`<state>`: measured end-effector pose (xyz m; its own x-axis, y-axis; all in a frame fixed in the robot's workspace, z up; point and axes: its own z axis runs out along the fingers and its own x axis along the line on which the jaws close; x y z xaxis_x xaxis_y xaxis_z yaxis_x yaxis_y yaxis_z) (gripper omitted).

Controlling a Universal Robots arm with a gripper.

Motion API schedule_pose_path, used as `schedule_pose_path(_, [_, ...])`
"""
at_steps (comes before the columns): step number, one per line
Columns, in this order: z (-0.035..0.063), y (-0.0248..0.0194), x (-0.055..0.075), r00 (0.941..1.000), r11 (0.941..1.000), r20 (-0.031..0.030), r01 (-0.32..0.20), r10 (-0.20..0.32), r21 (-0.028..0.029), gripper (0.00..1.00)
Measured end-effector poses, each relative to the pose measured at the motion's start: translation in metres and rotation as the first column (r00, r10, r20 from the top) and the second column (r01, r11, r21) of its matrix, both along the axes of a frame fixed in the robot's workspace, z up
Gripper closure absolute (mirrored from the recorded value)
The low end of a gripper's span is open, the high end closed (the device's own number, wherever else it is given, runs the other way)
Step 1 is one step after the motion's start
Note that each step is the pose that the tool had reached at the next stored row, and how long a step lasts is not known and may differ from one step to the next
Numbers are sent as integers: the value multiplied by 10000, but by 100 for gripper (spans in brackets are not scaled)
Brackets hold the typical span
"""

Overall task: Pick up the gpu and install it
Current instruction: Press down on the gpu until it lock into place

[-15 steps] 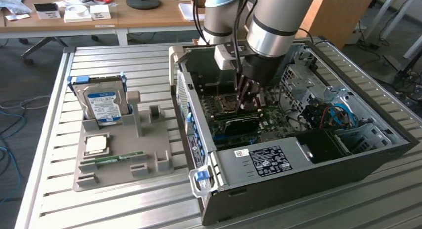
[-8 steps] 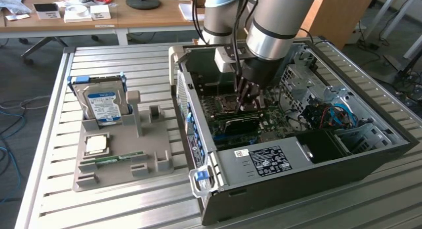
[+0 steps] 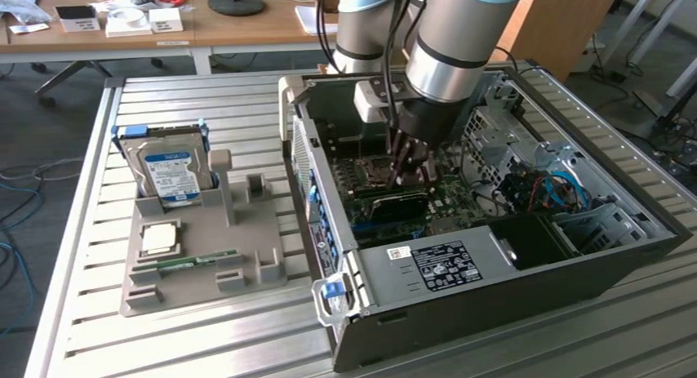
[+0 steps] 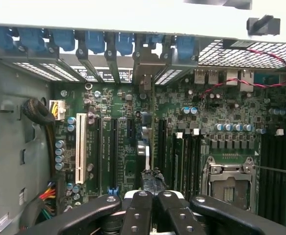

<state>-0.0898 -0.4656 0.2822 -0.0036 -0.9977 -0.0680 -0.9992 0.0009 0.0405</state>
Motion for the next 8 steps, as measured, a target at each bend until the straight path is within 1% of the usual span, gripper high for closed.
schedule_pose_path(2, [-20, 0, 0, 10000, 10000, 0, 0, 0, 1, 89])
schedule_pose_path(6, [-22, 1, -3, 10000, 10000, -1, 1, -1, -3, 89])
schedule_pose_path(8, [-31, 11, -12, 10000, 10000, 1, -1, 1, 0, 89])
